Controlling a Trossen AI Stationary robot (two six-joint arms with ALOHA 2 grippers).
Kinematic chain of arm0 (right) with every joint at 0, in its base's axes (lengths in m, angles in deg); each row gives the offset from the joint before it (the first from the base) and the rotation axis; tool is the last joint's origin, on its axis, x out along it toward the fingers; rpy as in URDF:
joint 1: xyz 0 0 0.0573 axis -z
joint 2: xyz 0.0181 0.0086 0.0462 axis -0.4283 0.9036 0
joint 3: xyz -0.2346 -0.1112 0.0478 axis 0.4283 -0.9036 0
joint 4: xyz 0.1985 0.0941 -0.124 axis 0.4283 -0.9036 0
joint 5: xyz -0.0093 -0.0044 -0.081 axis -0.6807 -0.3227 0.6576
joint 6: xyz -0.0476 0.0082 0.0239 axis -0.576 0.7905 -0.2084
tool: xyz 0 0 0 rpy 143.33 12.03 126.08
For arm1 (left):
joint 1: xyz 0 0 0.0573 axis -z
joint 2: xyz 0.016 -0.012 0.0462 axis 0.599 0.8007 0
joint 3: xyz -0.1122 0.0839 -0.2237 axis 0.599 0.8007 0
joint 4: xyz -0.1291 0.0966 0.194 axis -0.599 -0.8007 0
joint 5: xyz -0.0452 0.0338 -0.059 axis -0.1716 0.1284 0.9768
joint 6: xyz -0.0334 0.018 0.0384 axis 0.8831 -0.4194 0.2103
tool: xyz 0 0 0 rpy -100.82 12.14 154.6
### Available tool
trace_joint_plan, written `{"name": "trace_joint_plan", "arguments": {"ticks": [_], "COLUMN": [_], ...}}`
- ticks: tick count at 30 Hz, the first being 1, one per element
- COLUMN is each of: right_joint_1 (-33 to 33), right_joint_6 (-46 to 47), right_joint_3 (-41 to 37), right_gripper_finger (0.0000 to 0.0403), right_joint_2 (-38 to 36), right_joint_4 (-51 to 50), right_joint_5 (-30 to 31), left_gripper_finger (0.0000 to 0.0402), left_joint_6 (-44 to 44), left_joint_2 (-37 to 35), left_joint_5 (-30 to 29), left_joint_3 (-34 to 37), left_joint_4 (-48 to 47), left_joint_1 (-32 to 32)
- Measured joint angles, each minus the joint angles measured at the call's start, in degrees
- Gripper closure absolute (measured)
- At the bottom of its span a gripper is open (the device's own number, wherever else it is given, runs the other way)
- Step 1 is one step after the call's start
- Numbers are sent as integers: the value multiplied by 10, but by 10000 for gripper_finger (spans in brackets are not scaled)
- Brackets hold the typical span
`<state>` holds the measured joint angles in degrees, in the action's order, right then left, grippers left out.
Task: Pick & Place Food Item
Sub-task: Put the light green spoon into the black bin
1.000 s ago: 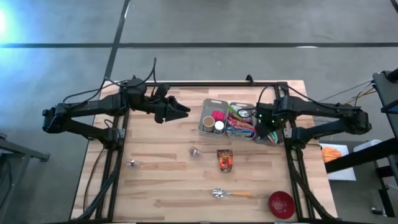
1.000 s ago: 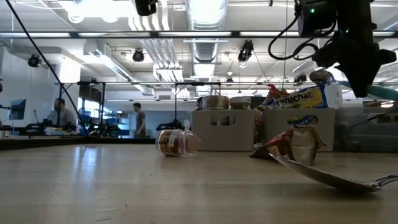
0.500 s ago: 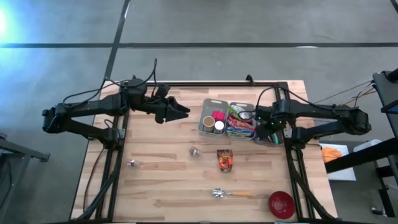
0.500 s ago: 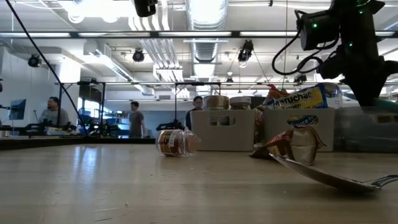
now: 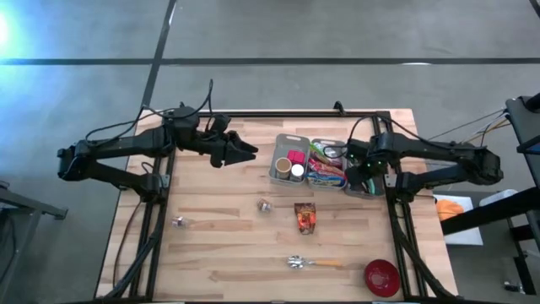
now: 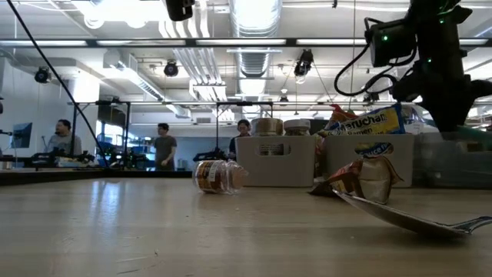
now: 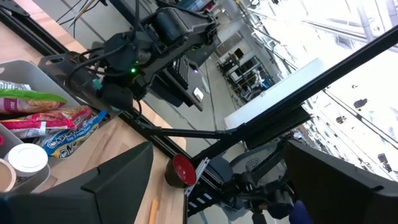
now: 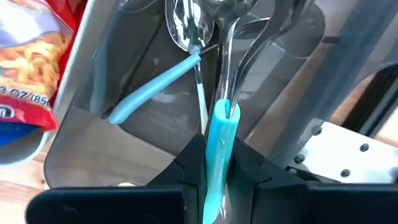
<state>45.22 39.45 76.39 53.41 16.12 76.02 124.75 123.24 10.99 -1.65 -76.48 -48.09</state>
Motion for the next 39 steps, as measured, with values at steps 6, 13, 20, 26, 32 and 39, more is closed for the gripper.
{"name": "trace_joint_plan", "arguments": {"ticks": [6,13,20,26,32,39], "right_joint_1": [13,18,41,64,74,73], "right_joint_6": [-2,-2,-11,-26,-35,-47], "right_joint_3": [-38,-74,-91,-99,-106,-94], "right_gripper_finger": [372,372,372,372,372,332], "right_joint_2": [0,0,0,0,0,0], "right_joint_4": [31,82,98,113,112,113], "right_joint_5": [-32,-77,-82,-86,-87,-92], "left_gripper_finger": [35,35,35,35,35,35], "left_joint_6": [0,0,2,4,4,5], "left_joint_2": [0,0,0,0,0,0], "left_joint_5": [0,0,0,0,0,0], "left_joint_3": [0,0,0,0,0,0], "left_joint_4": [0,0,0,-2,-2,-2], "left_joint_1": [0,0,0,0,0,0]}}
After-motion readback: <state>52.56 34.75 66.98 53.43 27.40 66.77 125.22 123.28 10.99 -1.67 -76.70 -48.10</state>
